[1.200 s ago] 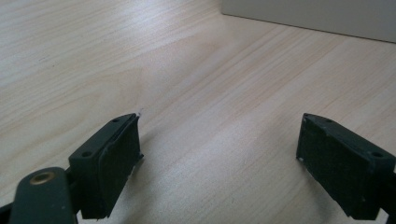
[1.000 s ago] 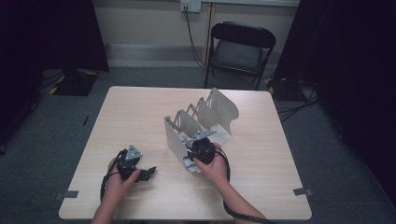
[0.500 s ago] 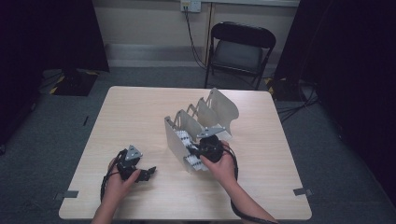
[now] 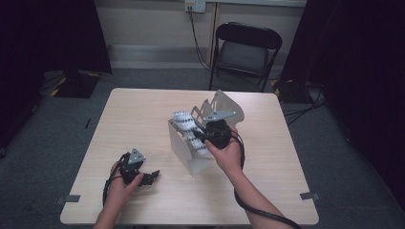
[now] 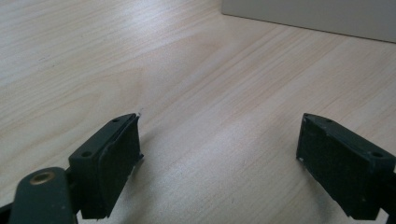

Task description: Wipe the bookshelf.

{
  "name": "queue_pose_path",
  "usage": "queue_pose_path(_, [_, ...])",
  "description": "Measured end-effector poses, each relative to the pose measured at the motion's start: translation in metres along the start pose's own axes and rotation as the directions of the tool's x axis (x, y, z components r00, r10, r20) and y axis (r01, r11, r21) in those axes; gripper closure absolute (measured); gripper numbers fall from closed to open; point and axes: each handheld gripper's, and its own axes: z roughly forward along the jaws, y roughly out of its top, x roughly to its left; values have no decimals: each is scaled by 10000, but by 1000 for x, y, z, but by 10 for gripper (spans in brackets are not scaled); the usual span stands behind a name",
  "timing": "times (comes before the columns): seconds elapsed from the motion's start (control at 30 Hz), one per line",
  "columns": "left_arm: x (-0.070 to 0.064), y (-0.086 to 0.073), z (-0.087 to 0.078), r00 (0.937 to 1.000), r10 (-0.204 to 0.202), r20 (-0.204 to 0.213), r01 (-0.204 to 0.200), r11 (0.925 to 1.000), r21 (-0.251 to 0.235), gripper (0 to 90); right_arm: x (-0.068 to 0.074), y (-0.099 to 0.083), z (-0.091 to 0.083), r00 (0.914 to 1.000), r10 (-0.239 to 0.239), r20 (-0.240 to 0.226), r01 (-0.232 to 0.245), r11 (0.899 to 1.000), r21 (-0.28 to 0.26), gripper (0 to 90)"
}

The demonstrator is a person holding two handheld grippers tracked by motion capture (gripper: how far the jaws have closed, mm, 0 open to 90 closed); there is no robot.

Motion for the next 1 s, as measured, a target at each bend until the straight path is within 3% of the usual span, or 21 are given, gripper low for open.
queue_pose_path(0.2, [0,0,0,10000,18,-15,-18,10000,4,133,-3,-22,19,9990,445,-38,-444,9986,281,782])
queue_pose_path(0.4, [0,0,0,10000,1,-1,-1,10000,2,133,-4,-37,31,9987,502,49,-504,9967,632,781])
queue_pose_path(0.63, [0,0,0,10000,-1,-2,1,10000,1,133,-4,-61,38,9987,512,79,-518,9914,1199,779])
queue_pose_path(0.83, [0,0,0,10000,-1,-3,1,10000,0,133,-2,-79,41,9975,683,-154,-654,9875,1431,762])
queue_pose_path(0.93, [0,0,0,10000,0,-5,0,10000,-2,133,0,-83,40,9965,810,-223,-769,9862,1466,715])
queue_pose_path(1.0, [0,0,0,10000,-3,-6,3,10000,-3,134,1,-83,41,9947,989,-287,-935,9842,1507,617])
